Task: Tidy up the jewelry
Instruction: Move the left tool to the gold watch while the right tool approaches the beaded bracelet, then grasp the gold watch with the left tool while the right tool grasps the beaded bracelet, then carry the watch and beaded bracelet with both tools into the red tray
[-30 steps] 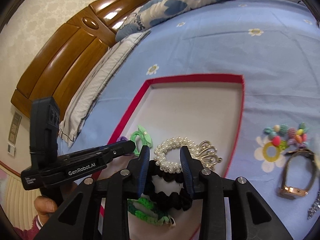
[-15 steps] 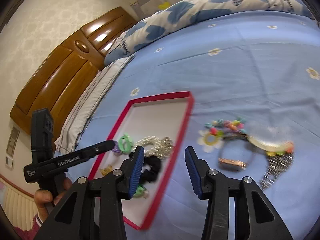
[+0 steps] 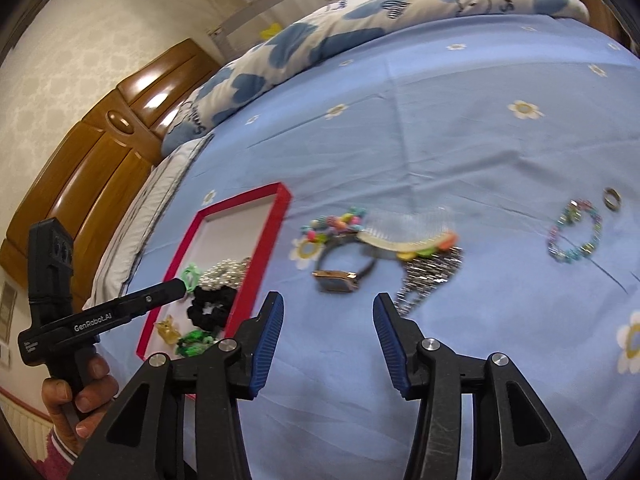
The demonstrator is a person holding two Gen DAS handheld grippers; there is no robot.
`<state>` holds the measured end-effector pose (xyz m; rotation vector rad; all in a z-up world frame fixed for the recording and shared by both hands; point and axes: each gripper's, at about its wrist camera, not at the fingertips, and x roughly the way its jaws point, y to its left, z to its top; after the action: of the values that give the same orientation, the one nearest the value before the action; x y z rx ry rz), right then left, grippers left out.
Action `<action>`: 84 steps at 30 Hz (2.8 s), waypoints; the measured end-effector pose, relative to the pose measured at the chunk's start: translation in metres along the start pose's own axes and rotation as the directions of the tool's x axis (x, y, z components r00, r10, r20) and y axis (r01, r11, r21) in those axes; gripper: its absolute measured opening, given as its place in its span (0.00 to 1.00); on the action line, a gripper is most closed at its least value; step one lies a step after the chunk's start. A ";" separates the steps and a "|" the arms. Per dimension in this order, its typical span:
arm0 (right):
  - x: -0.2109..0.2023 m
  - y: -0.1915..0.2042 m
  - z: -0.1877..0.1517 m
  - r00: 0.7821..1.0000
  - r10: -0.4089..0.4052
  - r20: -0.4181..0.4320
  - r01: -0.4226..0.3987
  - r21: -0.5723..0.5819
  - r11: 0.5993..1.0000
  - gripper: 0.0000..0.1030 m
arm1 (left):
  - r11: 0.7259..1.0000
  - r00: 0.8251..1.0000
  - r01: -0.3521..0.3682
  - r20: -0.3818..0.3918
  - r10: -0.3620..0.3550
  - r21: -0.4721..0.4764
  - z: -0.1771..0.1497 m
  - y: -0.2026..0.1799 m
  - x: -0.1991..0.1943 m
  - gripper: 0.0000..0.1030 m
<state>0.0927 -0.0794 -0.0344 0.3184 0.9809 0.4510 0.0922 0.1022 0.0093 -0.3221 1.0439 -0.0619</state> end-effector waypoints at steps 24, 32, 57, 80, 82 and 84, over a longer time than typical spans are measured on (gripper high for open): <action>-0.031 -0.117 0.010 0.971 -0.238 0.027 0.231 0.157 0.960 0.59 | 0.966 0.992 0.055 -0.121 -0.025 0.251 0.009 -0.090 0.064 0.43; -0.015 -0.138 0.025 0.952 -0.305 0.007 0.301 0.126 0.945 0.65 | 0.946 0.992 0.011 -0.126 0.031 0.324 0.013 -0.111 0.092 0.46; -0.011 -0.121 0.025 0.952 -0.301 0.045 0.296 0.094 0.950 0.07 | 0.937 0.991 0.036 -0.135 0.012 0.348 0.000 -0.112 0.099 0.06; -0.023 0.003 0.023 0.996 -0.009 0.087 0.013 -0.043 0.999 0.07 | 0.981 0.996 0.086 -0.005 -0.086 0.172 0.002 -0.054 0.007 0.06; -0.020 0.012 0.023 0.997 0.009 0.080 -0.004 -0.058 0.998 0.07 | 0.985 0.997 0.075 0.004 -0.076 0.157 0.002 -0.044 0.002 0.06; -0.015 0.023 0.024 0.997 0.029 0.072 -0.024 -0.073 0.997 0.07 | 0.988 0.998 0.063 0.012 -0.066 0.142 0.000 -0.036 -0.003 0.06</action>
<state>0.1008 -0.0689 -0.0009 0.2809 0.8881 0.4944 0.0944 0.0691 0.0223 -0.2273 1.0069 -0.1903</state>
